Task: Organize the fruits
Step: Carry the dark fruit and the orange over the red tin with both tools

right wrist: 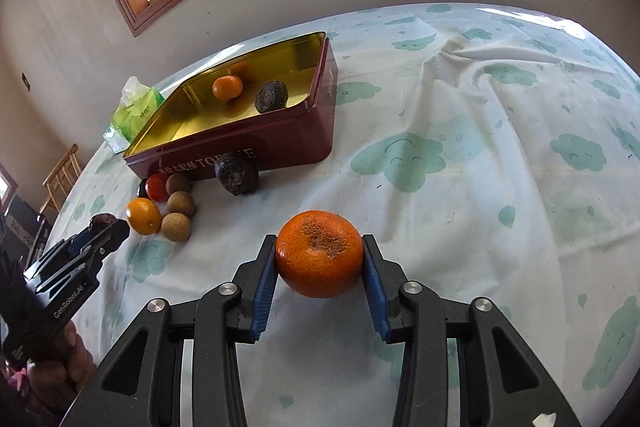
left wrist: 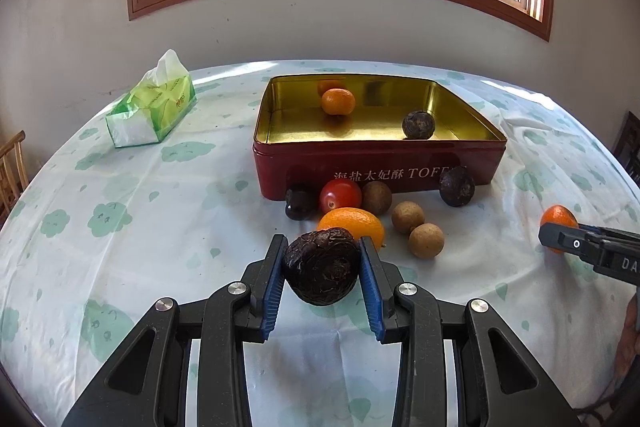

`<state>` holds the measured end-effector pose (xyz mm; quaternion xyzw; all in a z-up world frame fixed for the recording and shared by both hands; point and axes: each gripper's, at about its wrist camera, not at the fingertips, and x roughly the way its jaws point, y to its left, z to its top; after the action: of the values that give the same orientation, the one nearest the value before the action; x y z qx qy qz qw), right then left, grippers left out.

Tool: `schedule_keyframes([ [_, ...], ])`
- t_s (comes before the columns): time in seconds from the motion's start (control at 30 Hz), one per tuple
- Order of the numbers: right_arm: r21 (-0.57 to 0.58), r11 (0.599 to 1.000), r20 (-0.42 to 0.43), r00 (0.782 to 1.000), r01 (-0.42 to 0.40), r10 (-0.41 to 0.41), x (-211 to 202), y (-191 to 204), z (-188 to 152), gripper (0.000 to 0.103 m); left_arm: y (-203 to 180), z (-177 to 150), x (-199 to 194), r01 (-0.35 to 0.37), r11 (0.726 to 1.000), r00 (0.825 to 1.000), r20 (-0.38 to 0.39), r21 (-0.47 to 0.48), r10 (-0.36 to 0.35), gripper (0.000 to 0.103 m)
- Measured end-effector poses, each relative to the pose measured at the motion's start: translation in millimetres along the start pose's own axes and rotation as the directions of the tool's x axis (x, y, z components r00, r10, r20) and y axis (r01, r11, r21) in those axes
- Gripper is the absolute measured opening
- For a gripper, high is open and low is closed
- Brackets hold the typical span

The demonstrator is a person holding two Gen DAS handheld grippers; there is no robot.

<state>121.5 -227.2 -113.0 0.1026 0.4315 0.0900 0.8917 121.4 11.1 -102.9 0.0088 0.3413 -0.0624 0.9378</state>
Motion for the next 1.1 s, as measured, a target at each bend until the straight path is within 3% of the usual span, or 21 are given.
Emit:
schedule_keyframes([
  [0.17,-0.061,0.996,0.046,0.996,-0.072,0.074,-35.4,26.2,-16.5,0.038,7.3,-3.5,-19.0,-0.029,0.999,0.999,0.016,-0.041,0.030,0.036],
  [0.47,-0.129,0.980,0.125,0.978,-0.153,0.169,-79.9,57.1,-17.6,0.038,7.4,9.5,-71.2,-0.097,0.995,0.989,0.112,-0.035,0.100,0.036],
  [1.1,-0.161,0.967,0.199,0.953,-0.199,0.229,-113.6,73.2,-9.1,0.038,1.7,28.3,-110.9,-0.133,0.991,0.972,0.191,-0.034,0.137,0.036],
])
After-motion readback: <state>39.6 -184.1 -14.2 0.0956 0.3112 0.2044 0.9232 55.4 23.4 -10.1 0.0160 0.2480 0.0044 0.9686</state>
